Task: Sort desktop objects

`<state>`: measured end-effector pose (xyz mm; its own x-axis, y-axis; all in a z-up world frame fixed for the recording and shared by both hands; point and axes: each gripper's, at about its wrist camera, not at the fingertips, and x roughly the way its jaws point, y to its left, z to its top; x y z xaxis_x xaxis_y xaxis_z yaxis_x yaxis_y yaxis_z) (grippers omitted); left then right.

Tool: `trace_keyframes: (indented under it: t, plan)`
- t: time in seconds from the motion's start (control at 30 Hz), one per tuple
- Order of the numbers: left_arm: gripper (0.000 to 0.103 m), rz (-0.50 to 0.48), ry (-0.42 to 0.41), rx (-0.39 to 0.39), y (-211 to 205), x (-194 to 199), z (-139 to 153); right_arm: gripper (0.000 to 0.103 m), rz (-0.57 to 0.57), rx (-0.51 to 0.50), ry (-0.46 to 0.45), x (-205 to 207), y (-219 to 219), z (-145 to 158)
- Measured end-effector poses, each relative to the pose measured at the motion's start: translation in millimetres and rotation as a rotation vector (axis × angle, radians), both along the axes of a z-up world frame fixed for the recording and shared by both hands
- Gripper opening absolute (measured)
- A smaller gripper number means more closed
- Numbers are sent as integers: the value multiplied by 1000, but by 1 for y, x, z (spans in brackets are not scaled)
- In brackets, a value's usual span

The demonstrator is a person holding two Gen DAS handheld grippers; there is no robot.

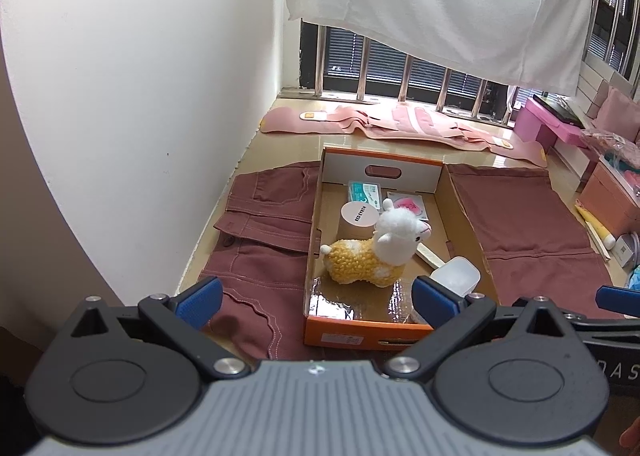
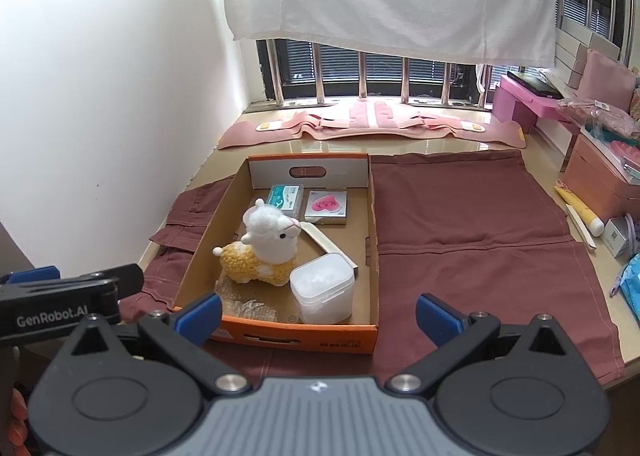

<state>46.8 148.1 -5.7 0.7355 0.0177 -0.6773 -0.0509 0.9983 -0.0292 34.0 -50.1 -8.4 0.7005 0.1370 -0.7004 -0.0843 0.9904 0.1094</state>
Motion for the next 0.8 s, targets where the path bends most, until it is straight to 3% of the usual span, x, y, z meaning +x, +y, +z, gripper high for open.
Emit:
trace_keyframes:
  t: [0.37, 0.67, 0.8]
  plan:
    - [103, -13, 3, -26, 3, 0, 0, 103, -14, -2, 2, -2, -5, 1]
    - [103, -50, -1, -7, -3, -1, 0, 103, -24, -4, 6, -5, -7, 2]
    - [103, -55, 0, 37, -8, -1, 0, 103, -30, -6, 3, -8, -8, 2]
